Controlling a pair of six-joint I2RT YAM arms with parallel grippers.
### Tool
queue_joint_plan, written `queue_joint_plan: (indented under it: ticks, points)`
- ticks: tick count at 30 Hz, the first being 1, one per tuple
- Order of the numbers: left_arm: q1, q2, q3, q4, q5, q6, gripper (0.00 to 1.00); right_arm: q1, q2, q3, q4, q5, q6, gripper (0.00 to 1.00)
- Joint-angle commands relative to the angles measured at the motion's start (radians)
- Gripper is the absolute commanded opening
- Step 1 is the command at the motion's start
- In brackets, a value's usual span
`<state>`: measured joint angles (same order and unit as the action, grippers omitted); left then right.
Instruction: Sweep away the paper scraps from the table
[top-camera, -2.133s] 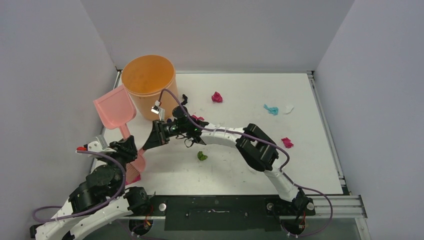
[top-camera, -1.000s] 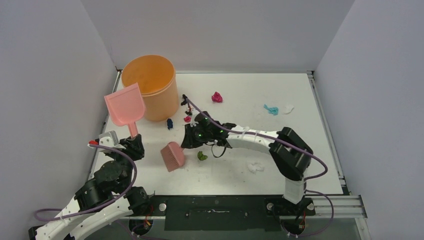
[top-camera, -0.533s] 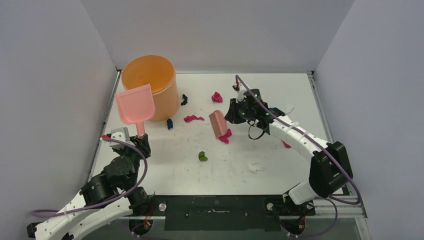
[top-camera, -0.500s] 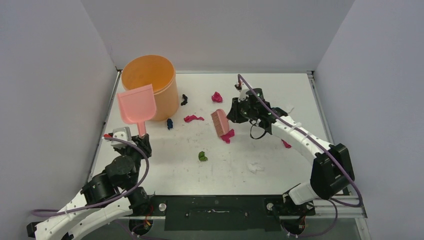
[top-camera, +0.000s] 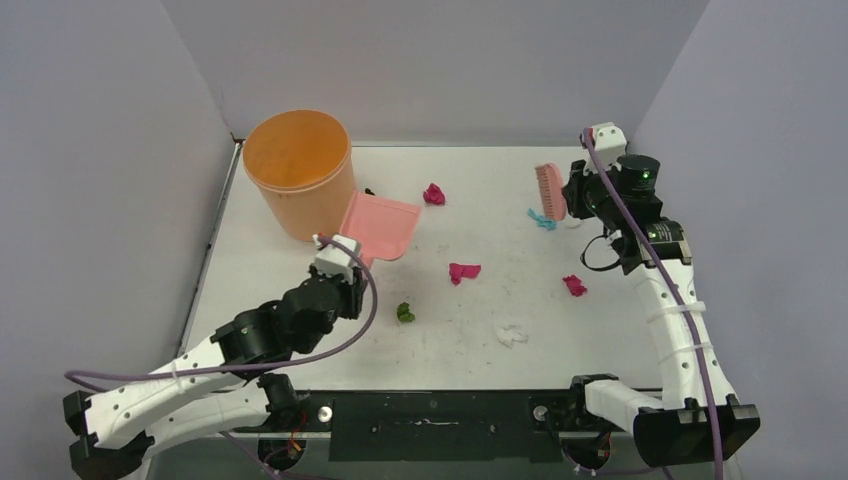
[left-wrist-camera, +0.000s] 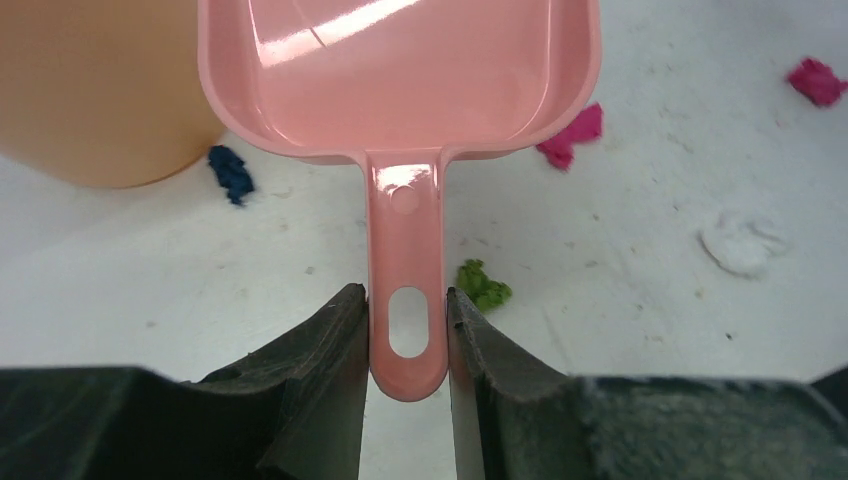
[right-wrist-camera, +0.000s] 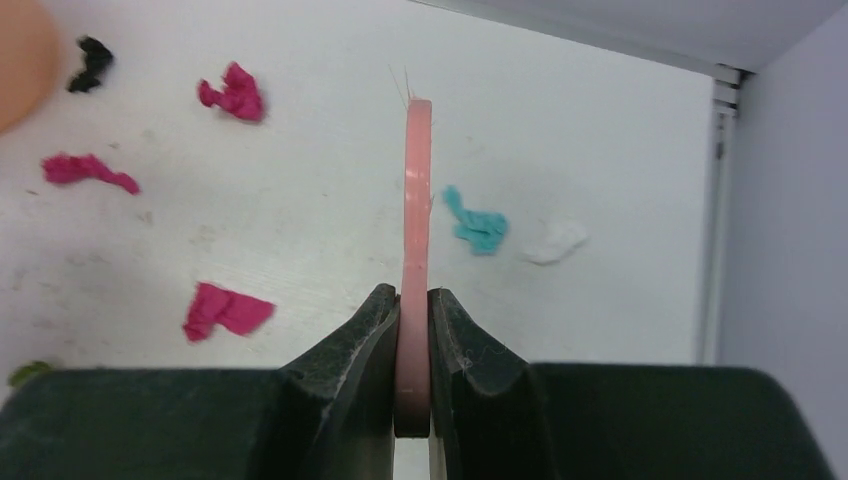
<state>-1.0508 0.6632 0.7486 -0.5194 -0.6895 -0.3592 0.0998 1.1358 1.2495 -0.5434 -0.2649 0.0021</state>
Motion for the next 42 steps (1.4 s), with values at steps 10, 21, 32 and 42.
queue_joint_plan:
  ticks: [10, 21, 32, 42]
  points:
    - [-0.230, 0.457, 0.306, -0.207, 0.429, 0.053, 0.00, -0.033, -0.123, -0.275, -0.038, 0.649, -0.634, 0.05]
    - [-0.317, 0.582, 0.275, -0.237, 0.482, 0.091, 0.00, -0.058, -0.086, -0.406, -0.049, 0.828, -0.577, 0.05]
    - [-0.339, 0.782, 0.363, -0.276, 0.533, 0.164, 0.00, -0.073, -0.111, -0.426, -0.126, 0.319, -0.488, 0.05]
    - [-0.335, 0.840, 0.397, -0.214, 0.584, 0.157, 0.00, 0.104, -0.109, -0.391, -0.206, 0.165, -0.492, 0.05]
